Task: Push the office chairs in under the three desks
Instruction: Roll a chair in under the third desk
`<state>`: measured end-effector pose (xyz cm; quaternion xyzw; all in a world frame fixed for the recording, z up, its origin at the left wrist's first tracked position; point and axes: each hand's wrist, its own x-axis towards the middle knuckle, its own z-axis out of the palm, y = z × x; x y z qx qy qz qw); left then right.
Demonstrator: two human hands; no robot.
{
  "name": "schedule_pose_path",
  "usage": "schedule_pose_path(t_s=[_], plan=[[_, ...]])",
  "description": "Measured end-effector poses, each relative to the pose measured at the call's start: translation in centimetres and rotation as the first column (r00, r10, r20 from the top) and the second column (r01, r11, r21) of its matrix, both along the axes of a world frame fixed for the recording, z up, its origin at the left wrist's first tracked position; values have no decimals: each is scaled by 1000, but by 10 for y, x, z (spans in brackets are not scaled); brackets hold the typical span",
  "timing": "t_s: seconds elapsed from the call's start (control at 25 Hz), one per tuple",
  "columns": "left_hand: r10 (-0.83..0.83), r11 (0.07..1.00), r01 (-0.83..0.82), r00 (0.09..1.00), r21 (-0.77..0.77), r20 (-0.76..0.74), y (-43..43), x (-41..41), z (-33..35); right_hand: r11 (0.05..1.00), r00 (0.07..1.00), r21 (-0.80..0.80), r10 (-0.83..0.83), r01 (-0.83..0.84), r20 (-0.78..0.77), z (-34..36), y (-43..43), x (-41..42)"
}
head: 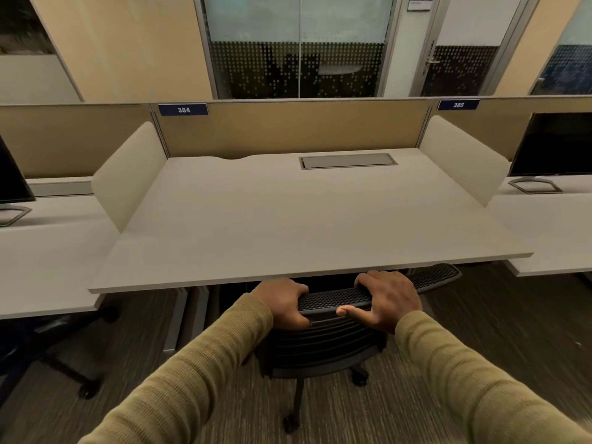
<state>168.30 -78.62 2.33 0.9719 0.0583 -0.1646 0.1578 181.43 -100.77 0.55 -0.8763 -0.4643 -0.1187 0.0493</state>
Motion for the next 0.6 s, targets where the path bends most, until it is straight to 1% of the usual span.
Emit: schedule_pose_path(t_s=[0.12,0.24,0.4,0.6], plan=[[10,999,-11,1000,-38,-24,14,8,0,999,1000,36,-6,6,5,-1,11,5],[4,1000,-4,1000,-5,-30,27,19,-1,1000,1000,29,-11,10,18,-2,21,12],[-3,999,4,1000,32,-18,36,31,-8,1000,1000,-13,-23,23,13,-6,32,23],[21,998,-20,999,57,-28,55,52,-6,996,997,-69,-60,57,-45,-4,52,41]])
